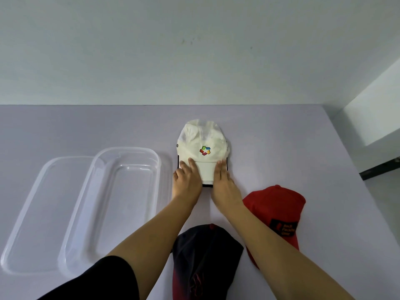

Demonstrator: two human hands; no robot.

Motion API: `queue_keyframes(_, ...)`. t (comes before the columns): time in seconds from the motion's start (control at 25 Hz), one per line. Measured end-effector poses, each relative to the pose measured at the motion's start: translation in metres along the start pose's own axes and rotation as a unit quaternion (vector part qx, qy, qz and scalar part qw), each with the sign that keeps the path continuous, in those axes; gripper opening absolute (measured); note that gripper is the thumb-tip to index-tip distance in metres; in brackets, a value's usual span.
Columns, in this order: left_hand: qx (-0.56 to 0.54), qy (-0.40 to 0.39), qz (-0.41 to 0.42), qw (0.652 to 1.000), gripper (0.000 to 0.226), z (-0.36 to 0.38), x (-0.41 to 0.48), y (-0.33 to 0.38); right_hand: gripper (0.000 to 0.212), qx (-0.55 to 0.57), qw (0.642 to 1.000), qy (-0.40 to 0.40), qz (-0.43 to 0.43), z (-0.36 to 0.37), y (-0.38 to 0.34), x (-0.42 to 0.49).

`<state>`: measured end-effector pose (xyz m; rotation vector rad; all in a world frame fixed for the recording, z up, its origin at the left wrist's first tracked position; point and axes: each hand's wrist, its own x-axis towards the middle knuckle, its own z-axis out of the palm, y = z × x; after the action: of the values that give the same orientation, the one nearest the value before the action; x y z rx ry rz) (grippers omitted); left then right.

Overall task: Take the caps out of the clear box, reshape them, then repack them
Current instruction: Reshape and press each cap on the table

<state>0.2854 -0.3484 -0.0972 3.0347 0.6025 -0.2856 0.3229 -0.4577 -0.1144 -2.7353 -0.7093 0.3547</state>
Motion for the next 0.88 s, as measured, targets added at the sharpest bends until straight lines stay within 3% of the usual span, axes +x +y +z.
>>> queue_keyframes(0.16, -0.034, 0.002, 0.023, 0.999, 0.067, -0.008, -0.006, 0.001, 0.072, 0.013, 0.995, 0.054, 0.088, -0.019, -0.008, 0.009)
queue_keyframes(0.36, -0.227, 0.021, 0.004, 0.974, 0.068, -0.008, -0.01, -0.003, 0.067, 0.133, 0.99, 0.02, 0.034, -0.028, -0.019, 0.001)
queue_keyframes(0.6, -0.37, 0.056, -0.014, 0.927, 0.059, -0.013, -0.015, 0.001, 0.043, 0.299, 0.949, -0.032, 0.089, -0.039, -0.032, -0.008)
queue_keyframes(0.72, -0.34, 0.053, 0.02, 0.939, 0.061, -0.011, -0.015, -0.005, 0.045, 0.292, 0.952, -0.028, 0.085, -0.039, -0.029, -0.014)
queue_keyframes(0.88, -0.205, 0.051, 0.045, 0.976, 0.063, -0.013, -0.017, -0.028, 0.064, 0.127, 0.992, 0.029, 0.006, -0.039, -0.017, -0.025)
